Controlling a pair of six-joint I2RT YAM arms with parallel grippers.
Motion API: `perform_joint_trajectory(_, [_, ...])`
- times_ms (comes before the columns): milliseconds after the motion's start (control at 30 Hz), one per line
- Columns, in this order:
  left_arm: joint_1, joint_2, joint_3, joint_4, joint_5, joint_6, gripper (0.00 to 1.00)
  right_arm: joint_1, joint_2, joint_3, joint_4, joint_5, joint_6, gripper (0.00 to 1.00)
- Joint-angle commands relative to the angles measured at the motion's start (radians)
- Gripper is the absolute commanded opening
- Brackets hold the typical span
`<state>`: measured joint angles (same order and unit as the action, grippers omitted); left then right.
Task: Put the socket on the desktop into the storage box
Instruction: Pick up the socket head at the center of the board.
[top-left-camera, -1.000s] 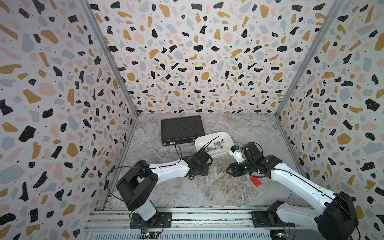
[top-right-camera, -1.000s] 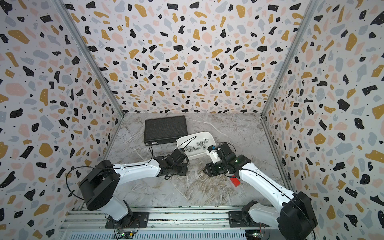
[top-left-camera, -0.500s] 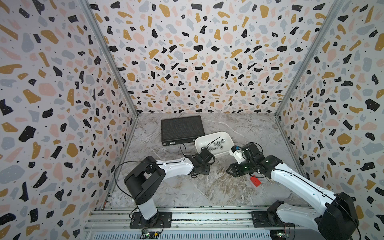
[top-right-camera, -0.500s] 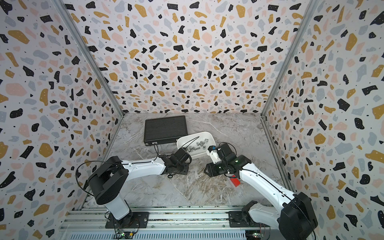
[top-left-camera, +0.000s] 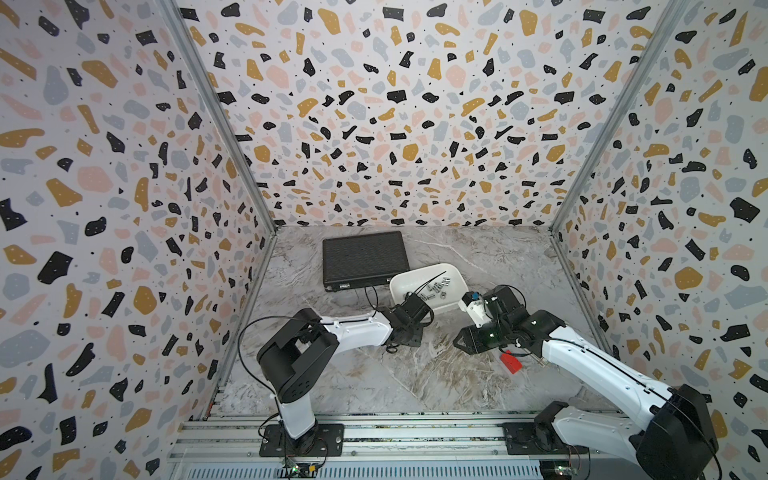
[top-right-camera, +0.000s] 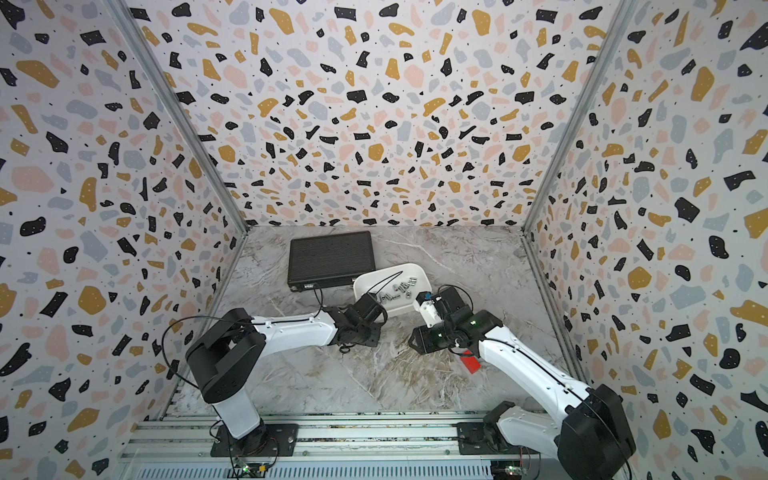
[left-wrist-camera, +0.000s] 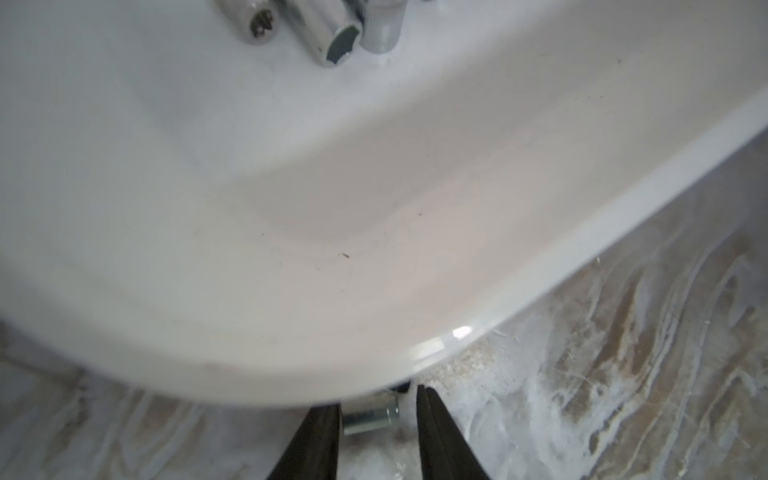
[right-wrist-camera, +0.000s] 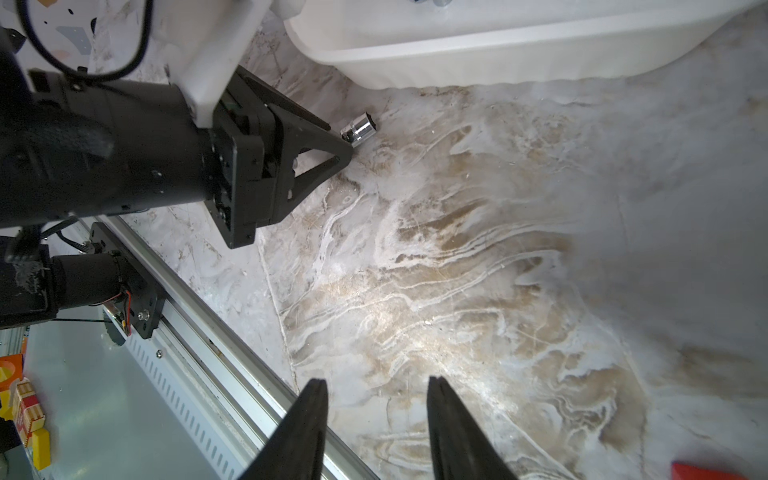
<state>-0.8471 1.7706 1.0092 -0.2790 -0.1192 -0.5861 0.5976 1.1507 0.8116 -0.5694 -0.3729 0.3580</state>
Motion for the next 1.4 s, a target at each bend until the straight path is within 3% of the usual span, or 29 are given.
perform_joint_trajectory(0, [-0.003, 0.013, 0.026, -0.012, -0.025, 0.020, 0.33, -0.003, -0.022, 0.009, -0.018, 0.008, -0.011, 0.44])
perform_joint_trajectory(567, [-0.006, 0.040, 0.031, -0.013, -0.042, 0.028, 0.30, -0.004, -0.023, 0.004, -0.018, 0.014, -0.011, 0.44])
perform_joint_trajectory(833, [-0.012, 0.037, 0.028, -0.019, -0.049, 0.034, 0.22, -0.003, -0.028, 0.001, -0.018, 0.020, -0.008, 0.44])
perform_joint_trajectory(1367, [-0.015, -0.105, -0.029, -0.058, -0.057, 0.027, 0.15, -0.004, -0.024, -0.004, 0.004, 0.012, 0.003, 0.44])
